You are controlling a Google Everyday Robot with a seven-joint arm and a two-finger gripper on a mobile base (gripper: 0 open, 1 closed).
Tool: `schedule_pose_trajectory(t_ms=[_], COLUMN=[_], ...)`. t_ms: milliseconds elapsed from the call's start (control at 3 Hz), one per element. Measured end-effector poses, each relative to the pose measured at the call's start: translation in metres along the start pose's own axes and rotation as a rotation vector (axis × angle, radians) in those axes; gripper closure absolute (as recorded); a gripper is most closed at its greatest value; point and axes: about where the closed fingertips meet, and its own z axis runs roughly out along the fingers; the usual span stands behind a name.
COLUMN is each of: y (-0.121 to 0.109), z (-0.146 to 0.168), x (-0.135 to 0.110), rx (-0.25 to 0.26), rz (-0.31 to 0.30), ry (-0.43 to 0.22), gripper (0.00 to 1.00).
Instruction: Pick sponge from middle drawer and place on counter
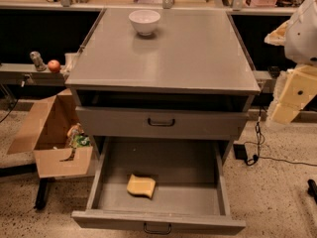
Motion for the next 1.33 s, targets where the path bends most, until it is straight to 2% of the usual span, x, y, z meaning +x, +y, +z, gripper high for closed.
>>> schedule_pose_trajectory(t_ms=[667, 1000, 1333], y=[0.000, 0.009, 0.031], z=[0.002, 0.043, 0.110], x=[-0.003, 0.000, -0.009], rx=[-0.006, -0.044, -0.100], rz=[-0.002, 0.012, 0.005], ry=[0.000, -0.029, -0.091], gripper=[0.00, 0.00, 0.00])
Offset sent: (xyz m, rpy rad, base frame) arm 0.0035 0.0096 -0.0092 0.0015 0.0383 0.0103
